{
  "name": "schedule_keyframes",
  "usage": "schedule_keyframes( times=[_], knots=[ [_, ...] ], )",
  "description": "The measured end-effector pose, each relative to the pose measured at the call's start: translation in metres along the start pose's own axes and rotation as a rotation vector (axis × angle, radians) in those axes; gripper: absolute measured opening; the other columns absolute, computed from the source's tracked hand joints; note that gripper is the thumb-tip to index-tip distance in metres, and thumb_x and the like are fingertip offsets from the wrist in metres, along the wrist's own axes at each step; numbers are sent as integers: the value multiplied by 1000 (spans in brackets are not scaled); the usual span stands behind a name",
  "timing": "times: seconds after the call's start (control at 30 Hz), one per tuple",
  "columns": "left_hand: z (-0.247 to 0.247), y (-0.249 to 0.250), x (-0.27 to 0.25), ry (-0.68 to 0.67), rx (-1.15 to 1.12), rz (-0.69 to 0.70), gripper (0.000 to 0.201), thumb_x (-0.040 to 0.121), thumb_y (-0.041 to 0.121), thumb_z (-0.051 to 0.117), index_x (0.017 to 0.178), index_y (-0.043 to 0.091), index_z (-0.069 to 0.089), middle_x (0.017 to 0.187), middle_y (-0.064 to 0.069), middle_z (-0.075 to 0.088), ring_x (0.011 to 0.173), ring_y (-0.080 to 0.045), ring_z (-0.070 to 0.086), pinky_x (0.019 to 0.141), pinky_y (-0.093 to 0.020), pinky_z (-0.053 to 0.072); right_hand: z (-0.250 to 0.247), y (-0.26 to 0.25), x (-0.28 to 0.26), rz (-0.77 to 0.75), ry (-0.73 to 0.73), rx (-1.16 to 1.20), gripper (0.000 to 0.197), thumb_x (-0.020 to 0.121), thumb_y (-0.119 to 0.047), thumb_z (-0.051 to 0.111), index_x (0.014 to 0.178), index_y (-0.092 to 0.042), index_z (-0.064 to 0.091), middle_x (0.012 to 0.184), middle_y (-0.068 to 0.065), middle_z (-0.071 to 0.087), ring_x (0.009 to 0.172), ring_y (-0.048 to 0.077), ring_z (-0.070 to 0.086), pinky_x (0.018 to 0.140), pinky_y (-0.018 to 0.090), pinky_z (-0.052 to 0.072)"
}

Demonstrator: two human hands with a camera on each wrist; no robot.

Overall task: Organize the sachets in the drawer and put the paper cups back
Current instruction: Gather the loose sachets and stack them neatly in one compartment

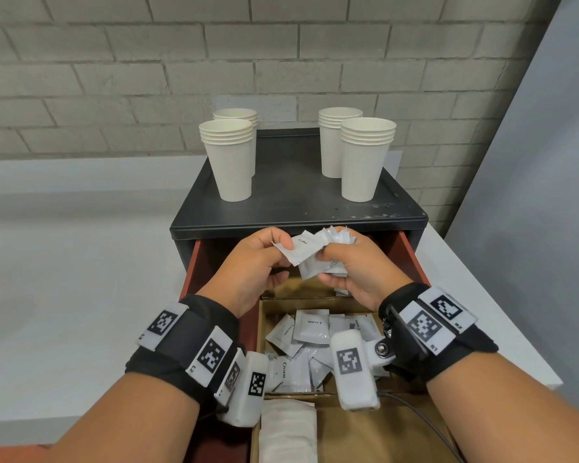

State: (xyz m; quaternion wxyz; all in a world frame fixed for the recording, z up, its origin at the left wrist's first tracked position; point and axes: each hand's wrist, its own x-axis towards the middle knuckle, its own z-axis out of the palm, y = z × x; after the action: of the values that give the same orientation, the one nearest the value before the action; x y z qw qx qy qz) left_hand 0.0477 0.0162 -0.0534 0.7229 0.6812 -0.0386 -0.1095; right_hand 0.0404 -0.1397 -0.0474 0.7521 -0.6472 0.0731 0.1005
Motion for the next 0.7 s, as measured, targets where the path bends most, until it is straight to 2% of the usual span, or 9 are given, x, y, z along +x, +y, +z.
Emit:
schedule_keyframes(
  times=[0.1,0.17,0.23,0.33,0.43,0.57,0.6,0.7],
  knots=[
    [2,0,0,20,68,-19,44,86,-10,43,61,20,61,86,-4,59,71,-13,48,53,-18,42,0,-1,-1,15,-6,36,24,88,1,53,96,-22,54,102,4,64,92,18,63,52,18,51],
    [3,2,-1,26,75,-57,36,82,-11,41,65,14,61,84,-9,57,70,-15,47,51,-19,42,0,-2,-2,31,-11,78,23,89,2,50,96,-20,53,100,5,64,86,18,64,48,17,51],
    [4,4,-1,28,45,-91,25,79,-5,44,67,9,61,89,-11,58,71,-15,49,53,-20,42,0,-3,-3,50,-33,94,21,90,0,50,99,-18,53,101,7,65,81,18,65,47,17,51],
    [4,5,1,62,83,-115,4,78,8,60,77,5,62,99,-14,58,77,-20,51,58,-22,44,1,-3,-5,76,-75,80,22,91,-4,52,109,-16,53,103,9,66,80,17,67,52,18,53],
    [1,0,1,24,227,-26,20,88,18,62,74,4,60,86,-18,54,78,-30,49,70,-33,42,3,-3,-6,92,-93,100,16,92,-6,51,105,-15,54,94,8,67,76,17,67,52,19,53],
    [-1,1,-4,-34,267,26,25,85,22,66,74,2,57,80,-17,53,73,-28,45,60,-28,39,3,-3,-6,87,-73,105,12,92,-9,51,100,-17,55,87,5,67,72,15,66,53,19,53],
    [-1,1,-3,-40,273,33,26,84,20,67,68,3,54,77,-17,53,72,-28,45,59,-27,39,3,-3,-6,86,-74,106,11,93,-10,52,100,-17,55,88,6,67,74,15,66,56,21,54],
    [0,-1,-2,-76,303,55,34,80,9,70,53,14,50,66,-10,51,70,-28,46,61,-27,42,4,-4,-6,93,-71,116,5,94,-16,52,96,-21,53,95,7,66,89,20,65,82,35,53]
  ],
)
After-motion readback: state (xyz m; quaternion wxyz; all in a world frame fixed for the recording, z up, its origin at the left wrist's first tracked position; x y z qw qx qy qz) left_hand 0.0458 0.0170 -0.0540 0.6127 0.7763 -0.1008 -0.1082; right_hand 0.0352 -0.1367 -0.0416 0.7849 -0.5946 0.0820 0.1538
